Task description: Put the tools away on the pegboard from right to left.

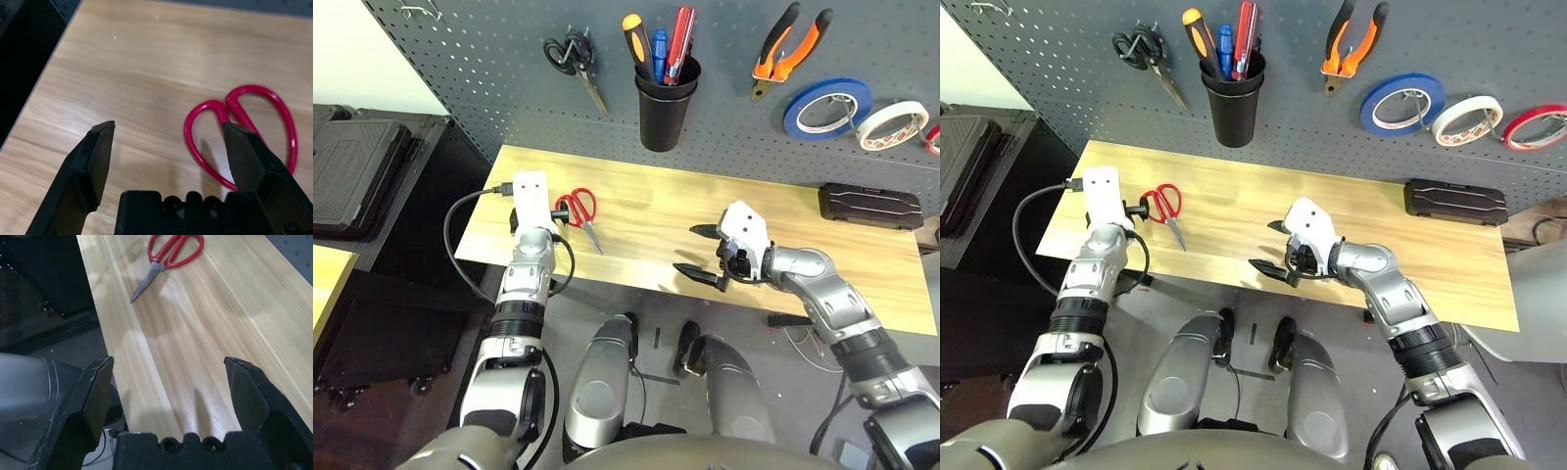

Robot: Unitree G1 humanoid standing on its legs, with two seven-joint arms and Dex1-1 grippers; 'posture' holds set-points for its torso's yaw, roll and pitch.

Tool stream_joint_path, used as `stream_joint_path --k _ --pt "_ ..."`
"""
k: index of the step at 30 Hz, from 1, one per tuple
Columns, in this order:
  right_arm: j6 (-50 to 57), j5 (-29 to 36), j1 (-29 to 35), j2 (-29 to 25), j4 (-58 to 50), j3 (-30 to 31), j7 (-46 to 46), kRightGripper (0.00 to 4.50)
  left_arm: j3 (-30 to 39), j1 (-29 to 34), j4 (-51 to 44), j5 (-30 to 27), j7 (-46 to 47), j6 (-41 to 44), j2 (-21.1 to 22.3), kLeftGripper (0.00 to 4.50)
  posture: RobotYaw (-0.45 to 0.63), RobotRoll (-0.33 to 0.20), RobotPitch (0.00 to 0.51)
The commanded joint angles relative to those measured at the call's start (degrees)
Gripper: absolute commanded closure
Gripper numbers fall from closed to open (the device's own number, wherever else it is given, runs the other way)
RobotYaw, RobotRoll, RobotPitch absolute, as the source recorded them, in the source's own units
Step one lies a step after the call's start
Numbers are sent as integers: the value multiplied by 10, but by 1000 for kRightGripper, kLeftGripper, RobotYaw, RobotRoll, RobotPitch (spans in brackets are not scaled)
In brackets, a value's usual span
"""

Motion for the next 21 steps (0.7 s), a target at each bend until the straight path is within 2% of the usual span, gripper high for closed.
stream_joint_path --k 1,7,14,17,21 --pt "9 -3 20 -5 -12 4 0 0 -4 -13 65 12 0 -21 6 29 262 0 324" --pt "19 -4 18 -9 -19 0 -1 0 -5 -51 156 15 2 -37 13 29 250 0 326" --pt "28 -3 18 -15 -31 1 -1 0 -4 -67 229 10 -5 -25 13 116 242 0 329" --pt "31 -2 18 -17 -36 1 0 0 -2 -67 245 10 3 -25 15 1045 239 0 331" --pt "31 -1 17 -23 -38 0 5 0 -3 -66 252 10 0 -29 15 2697 240 0 332"
